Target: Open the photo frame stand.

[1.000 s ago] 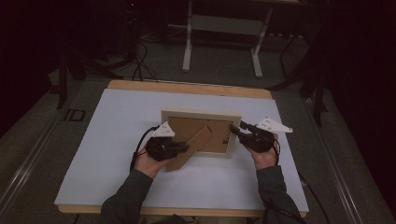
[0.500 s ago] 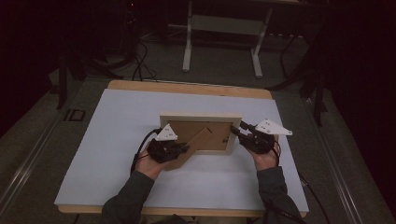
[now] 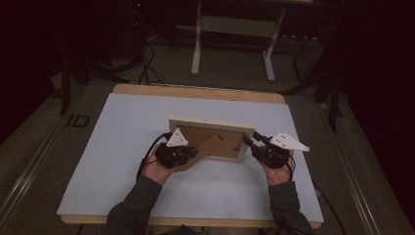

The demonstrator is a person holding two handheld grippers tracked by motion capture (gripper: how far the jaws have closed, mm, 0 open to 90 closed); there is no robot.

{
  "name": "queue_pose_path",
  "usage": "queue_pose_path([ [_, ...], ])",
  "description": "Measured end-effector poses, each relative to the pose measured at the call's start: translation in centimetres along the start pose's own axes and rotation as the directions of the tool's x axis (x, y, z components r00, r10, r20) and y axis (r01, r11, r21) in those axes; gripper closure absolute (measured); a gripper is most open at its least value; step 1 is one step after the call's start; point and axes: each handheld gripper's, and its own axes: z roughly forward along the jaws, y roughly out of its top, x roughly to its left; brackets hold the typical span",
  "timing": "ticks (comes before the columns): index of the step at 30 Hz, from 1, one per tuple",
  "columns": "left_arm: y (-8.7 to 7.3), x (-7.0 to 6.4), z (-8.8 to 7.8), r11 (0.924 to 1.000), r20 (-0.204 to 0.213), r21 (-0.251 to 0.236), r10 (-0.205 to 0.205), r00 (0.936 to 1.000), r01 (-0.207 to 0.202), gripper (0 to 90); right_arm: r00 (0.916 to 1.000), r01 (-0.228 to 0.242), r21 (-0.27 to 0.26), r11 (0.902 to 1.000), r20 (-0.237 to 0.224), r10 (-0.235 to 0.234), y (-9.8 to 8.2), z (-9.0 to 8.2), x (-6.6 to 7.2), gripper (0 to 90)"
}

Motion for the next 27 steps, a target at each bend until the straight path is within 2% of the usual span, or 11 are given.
queue_pose_path([
  [7, 0.1, 0.7, 0.3, 0.9997, -0.018, 0.006, 0.024, 0.9995, -0.024, 79.6, 0.9998, -0.002, -0.007, 1.0, 0.019, 0.002, 0.0, 0.2, 0.2, 62.8],
  [10, 0.1, 0.9, 0.4, 0.9996, -0.044, 0.008, 0.029, 0.9986, -0.029, 79.6, 0.9988, 0.035, 0.004, 0.9994, 0.033, -0.035, 0.2, 0.6, 0.5, 62.8],
  [15, 0.0, 1.6, 0.6, 0.9999, -0.066, -0.002, 0.014, 0.9977, -0.015, 79.5, 0.9969, 0.068, 0.018, 0.9975, 0.037, -0.069, 0.8, 1.4, 0.5, 62.8],
  [22, 0.6, 2.1, 1.2, 0.9999, -0.092, -0.014, -0.008, 0.9957, 0.006, 79.7, 0.9972, 0.054, 0.03, 0.9981, 0.049, -0.056, 1.1, 2.7, -0.4, 62.6],
  [27, 0.8, 2.5, 1.5, 0.9991, -0.09, -0.031, -0.033, 0.9953, 0.031, 79.3, 0.9971, 0.039, 0.025, 0.9989, 0.065, -0.041, 1.1, 3.1, -0.8, 62.6],
])
